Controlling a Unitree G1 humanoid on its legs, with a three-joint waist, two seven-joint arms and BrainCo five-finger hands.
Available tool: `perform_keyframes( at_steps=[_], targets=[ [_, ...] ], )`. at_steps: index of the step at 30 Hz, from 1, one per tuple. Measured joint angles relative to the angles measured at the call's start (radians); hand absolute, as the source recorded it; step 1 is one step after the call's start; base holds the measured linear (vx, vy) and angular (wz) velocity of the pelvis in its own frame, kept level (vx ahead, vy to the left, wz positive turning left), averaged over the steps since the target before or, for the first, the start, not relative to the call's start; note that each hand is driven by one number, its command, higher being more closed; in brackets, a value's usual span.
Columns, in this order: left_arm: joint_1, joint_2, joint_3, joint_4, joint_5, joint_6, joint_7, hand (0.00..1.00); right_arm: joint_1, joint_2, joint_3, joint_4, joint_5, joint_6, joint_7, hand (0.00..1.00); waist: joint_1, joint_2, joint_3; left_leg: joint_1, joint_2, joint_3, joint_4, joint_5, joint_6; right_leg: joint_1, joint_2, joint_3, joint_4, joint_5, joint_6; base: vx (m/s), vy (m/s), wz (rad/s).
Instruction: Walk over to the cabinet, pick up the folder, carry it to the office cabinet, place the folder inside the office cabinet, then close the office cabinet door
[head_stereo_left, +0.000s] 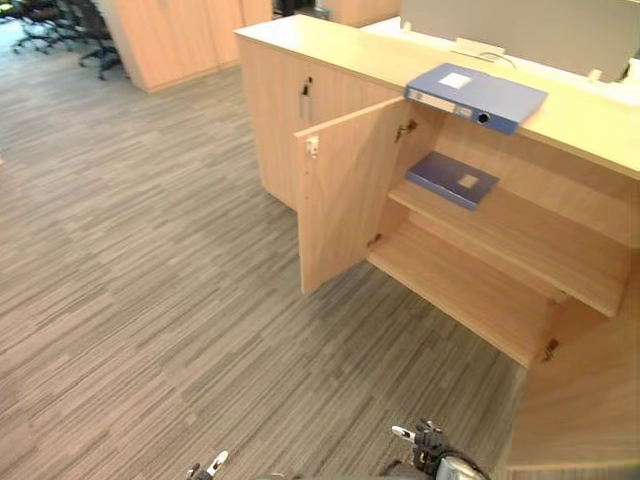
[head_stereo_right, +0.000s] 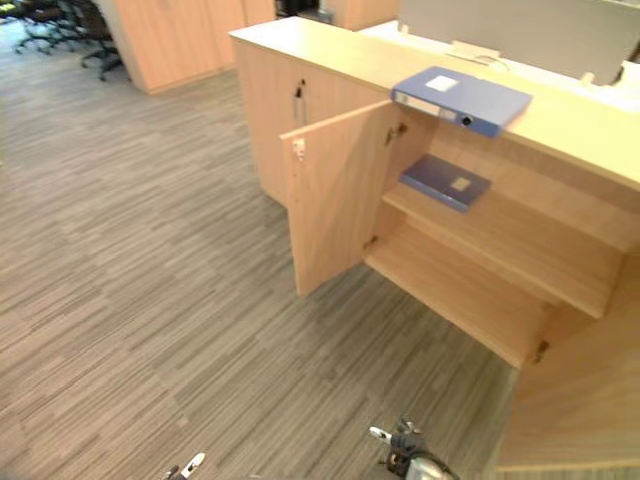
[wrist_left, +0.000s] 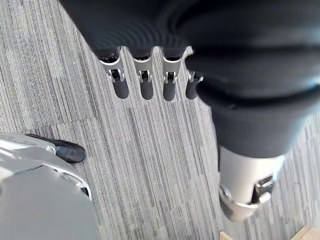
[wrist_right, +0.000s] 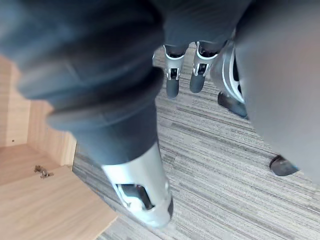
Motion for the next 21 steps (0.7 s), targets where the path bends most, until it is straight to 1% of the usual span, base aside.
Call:
perform_keyframes(
  at_steps=[1,2,3,4,5,6,7,9,11,12,13,14,15,16,17,18,19,20,21],
  targets=[
    [-0.007,-0.003,0.001,0.000,0.006,0.001,0.000,0.00,0.000,0.001,-0.007,0.000,0.000,0.000,0.000,0.00,0.000,-0.003,0.007,0.007,0.000,0.007,-0.008,-0.002,-0.003,-0.002,0.009,-0.020,-0.042,0.005,-0.007,0.13,-0.049,-0.27],
    [-0.015,-0.013,0.012,-0.002,0.021,0.002,-0.002,0.00,0.006,0.003,-0.012,-0.007,0.000,-0.002,-0.001,0.00,0.000,-0.009,0.019,0.024,0.001,0.020,-0.018,-0.012,-0.013,-0.002,0.024,-0.047,-0.117,0.027,-0.034,0.10,-0.062,-0.22],
    [-0.017,-0.013,0.019,-0.002,0.027,0.002,-0.002,0.00,0.010,0.006,-0.016,-0.011,-0.001,-0.002,-0.001,0.00,0.000,-0.013,0.022,0.030,0.000,0.027,-0.019,-0.022,-0.018,-0.001,0.028,-0.053,-0.150,0.043,-0.045,0.10,-0.090,-0.33],
    [-0.016,-0.010,0.035,-0.002,0.034,0.003,-0.003,0.00,0.016,0.020,-0.035,-0.015,-0.001,-0.002,0.000,0.00,0.001,-0.030,0.020,0.033,-0.006,0.038,-0.018,-0.040,-0.031,-0.001,0.028,-0.055,-0.207,0.083,-0.051,0.10,-0.124,-0.41],
    [-0.023,-0.020,0.051,-0.002,0.037,0.005,-0.003,0.00,0.017,0.023,-0.046,-0.023,-0.001,-0.003,0.000,0.00,0.000,-0.030,0.022,0.039,0.012,0.048,-0.016,-0.060,-0.041,0.001,0.052,-0.056,-0.216,0.072,-0.079,0.13,-0.172,-0.40],
    [-0.024,-0.027,0.061,-0.002,0.039,0.005,-0.003,0.00,0.020,0.023,-0.049,-0.031,-0.001,-0.001,-0.001,0.00,-0.001,-0.025,0.020,0.041,0.022,0.053,-0.018,-0.066,-0.044,0.001,0.069,-0.059,-0.226,0.067,-0.079,0.17,-0.197,-0.37],
    [-0.036,-0.041,0.092,-0.003,0.050,0.008,-0.005,0.00,0.025,0.027,-0.070,-0.035,-0.003,0.002,-0.001,0.00,-0.002,-0.017,0.018,0.043,0.047,0.066,-0.020,-0.076,-0.061,0.000,0.105,-0.061,-0.243,0.044,-0.072,0.18,-0.198,-0.24],
    [-0.053,-0.050,0.120,-0.006,0.058,0.010,-0.008,0.00,0.040,0.033,-0.085,-0.048,-0.003,0.004,-0.002,0.00,-0.002,-0.016,0.017,0.048,0.065,0.081,-0.021,-0.086,-0.078,0.000,0.132,-0.062,-0.242,0.015,-0.068,0.17,-0.155,-0.19],
    [-0.062,-0.068,0.135,-0.022,0.059,0.012,-0.015,0.00,0.066,0.035,-0.088,-0.051,0.000,0.006,-0.002,0.00,-0.004,-0.017,0.004,0.062,0.101,0.089,-0.023,-0.101,-0.101,0.008,0.176,-0.061,-0.243,-0.021,-0.070,0.20,-0.133,-0.15],
    [-0.063,-0.071,0.135,-0.021,0.059,0.014,-0.015,0.00,0.072,0.036,-0.092,-0.051,0.000,0.008,-0.002,0.00,-0.005,-0.014,-0.003,0.062,0.112,0.090,-0.020,-0.106,-0.102,0.009,0.188,-0.060,-0.244,-0.029,-0.067,0.23,-0.123,-0.11],
    [-0.067,-0.076,0.135,-0.022,0.060,0.016,-0.019,0.00,0.076,0.039,-0.110,-0.051,0.008,0.008,-0.003,0.00,-0.012,-0.012,-0.010,0.060,0.135,0.093,0.012,-0.121,-0.102,0.024,0.218,-0.055,-0.267,-0.035,-0.069,0.24,-0.157,-0.15],
    [-0.069,-0.071,0.134,-0.021,0.059,0.019,-0.022,0.00,0.083,0.044,-0.116,-0.050,0.021,0.009,-0.007,0.00,-0.015,-0.014,-0.011,0.044,0.169,0.095,0.099,-0.142,-0.118,0.051,0.252,-0.046,-0.302,-0.035,-0.069,0.25,-0.187,-0.20],
    [-0.069,-0.069,0.134,-0.022,0.057,0.020,-0.023,0.00,0.087,0.047,-0.111,-0.051,0.023,0.009,-0.007,0.00,-0.019,-0.018,-0.013,0.017,0.198,0.095,0.210,-0.164,-0.140,0.074,0.271,-0.037,-0.327,-0.033,-0.073,0.24,-0.228,-0.23],
    [-0.068,-0.069,0.135,-0.022,0.057,0.020,-0.023,0.00,0.088,0.048,-0.107,-0.051,0.025,0.009,-0.008,0.00,-0.019,-0.019,-0.015,-0.015,0.222,0.092,0.314,-0.180,-0.142,0.093,0.285,-0.028,-0.343,-0.032,-0.073,0.19,-0.187,-0.34],
    [-0.067,-0.068,0.136,-0.025,0.047,0.019,-0.022,0.00,0.085,0.045,-0.084,-0.051,0.029,0.009,-0.009,0.00,-0.013,-0.017,-0.016,-0.096,0.278,0.075,0.566,-0.179,-0.139,0.132,0.313,-0.003,-0.382,-0.028,-0.073,0.27,-0.166,-0.71],
    [-0.058,-0.067,0.136,-0.041,0.030,0.018,-0.022,0.00,0.080,0.032,-0.048,-0.047,0.033,0.009,-0.010,0.00,0.004,-0.008,-0.020,-0.177,0.326,0.044,0.790,-0.183,-0.146,0.163,0.343,0.045,-0.412,-0.024,-0.071,0.23,-0.061,-0.90],
    [-0.053,-0.068,0.135,-0.046,0.022,0.016,-0.022,0.00,0.074,0.026,-0.030,-0.043,0.038,0.009,-0.010,0.00,0.008,-0.003,-0.021,-0.212,0.338,0.030,0.869,-0.185,-0.146,0.176,0.353,0.069,-0.421,-0.023,-0.071,0.24,0.005,-1.20],
    [-0.051,-0.062,0.132,-0.046,0.010,0.011,-0.021,0.00,0.051,0.024,-0.011,-0.040,0.040,0.009,-0.012,0.00,0.017,-0.002,-0.020,-0.271,0.346,0.014,0.947,-0.192,-0.135,0.197,0.366,0.116,-0.438,-0.023,-0.070,0.25,0.097,-1.24],
    [-0.051,-0.050,0.114,-0.046,-0.001,0.009,-0.021,0.00,0.030,0.022,0.015,-0.024,0.040,0.009,-0.015,0.00,0.023,-0.003,-0.017,-0.315,0.336,0.000,0.942,-0.201,-0.121,0.218,0.369,0.167,-0.458,-0.019,-0.071,0.25,0.102,-1.23]
  ],
)
